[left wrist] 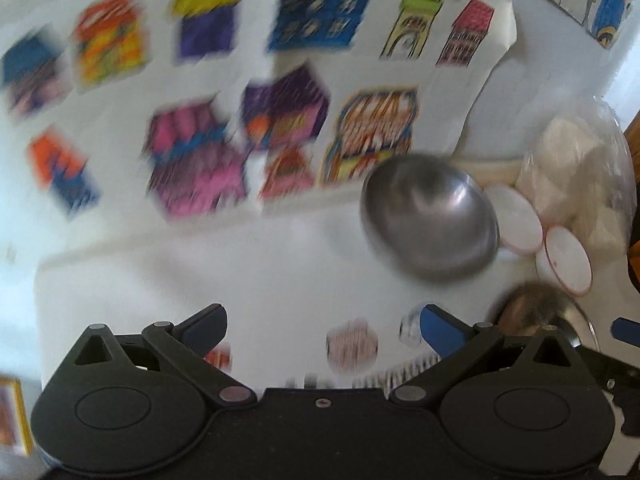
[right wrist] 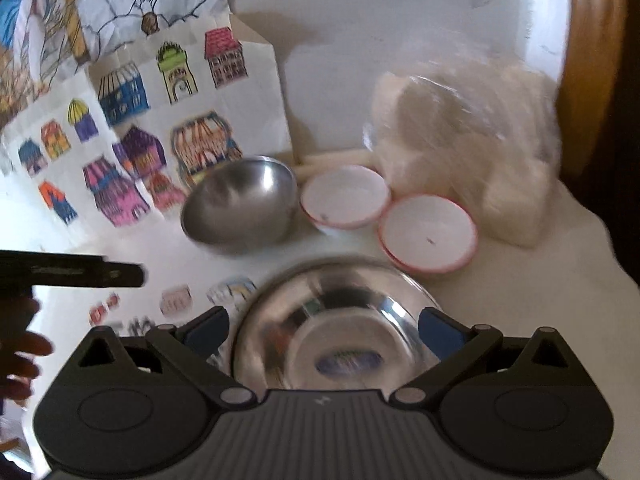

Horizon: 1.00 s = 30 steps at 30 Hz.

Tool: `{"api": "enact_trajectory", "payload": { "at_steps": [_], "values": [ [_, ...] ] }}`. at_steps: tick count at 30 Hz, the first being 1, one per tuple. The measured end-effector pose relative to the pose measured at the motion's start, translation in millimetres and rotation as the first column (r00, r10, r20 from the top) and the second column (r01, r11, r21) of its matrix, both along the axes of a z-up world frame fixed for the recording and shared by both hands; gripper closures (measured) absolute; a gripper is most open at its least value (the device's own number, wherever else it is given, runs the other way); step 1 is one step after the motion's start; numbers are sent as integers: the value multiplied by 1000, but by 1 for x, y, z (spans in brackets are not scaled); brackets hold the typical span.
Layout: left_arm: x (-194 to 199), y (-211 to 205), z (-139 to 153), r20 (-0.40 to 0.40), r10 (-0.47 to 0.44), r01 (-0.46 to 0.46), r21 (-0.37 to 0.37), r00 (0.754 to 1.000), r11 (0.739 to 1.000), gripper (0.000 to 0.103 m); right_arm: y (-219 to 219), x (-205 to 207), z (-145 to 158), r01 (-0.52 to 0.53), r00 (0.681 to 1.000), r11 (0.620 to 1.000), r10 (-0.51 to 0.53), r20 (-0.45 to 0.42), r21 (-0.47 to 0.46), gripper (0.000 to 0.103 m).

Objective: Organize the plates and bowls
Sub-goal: 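Move both grippers to the steel mixing bowl and close on its rim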

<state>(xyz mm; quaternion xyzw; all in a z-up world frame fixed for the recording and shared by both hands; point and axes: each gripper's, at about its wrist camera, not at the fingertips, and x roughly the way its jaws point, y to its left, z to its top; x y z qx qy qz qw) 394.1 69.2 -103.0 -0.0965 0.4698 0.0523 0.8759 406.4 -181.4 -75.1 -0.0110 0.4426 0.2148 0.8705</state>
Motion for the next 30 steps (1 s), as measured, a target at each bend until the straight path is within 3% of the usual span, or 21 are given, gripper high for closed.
{"api": "enact_trajectory", "payload": {
  "at_steps": [6, 11, 21, 27, 30],
  "values": [
    [55, -2, -1, -17, -80, 81, 45, 997, 996, 1, 26, 31, -6, -8, 999, 998, 11, -34, 65, 1],
    [80, 3, -12, -64, -66, 67, 19, 996, 998, 1, 38, 47, -15, -5, 998, 994, 12, -59, 107, 17],
    [98, -5, -24, -114, -93, 100, 61, 989, 993, 8, 50, 76, -39, 22, 988, 988, 2, -153, 155, 39],
    [99, -13, -27, -114, -95, 99, 30, 989, 995, 32, 55, 81, -46, 42, 983, 987, -13, -183, 154, 51],
    [98, -19, -30, -110, -94, 95, 1, 989, 995, 53, 57, 84, -47, 43, 981, 986, -12, -193, 159, 62]
  ]
}}
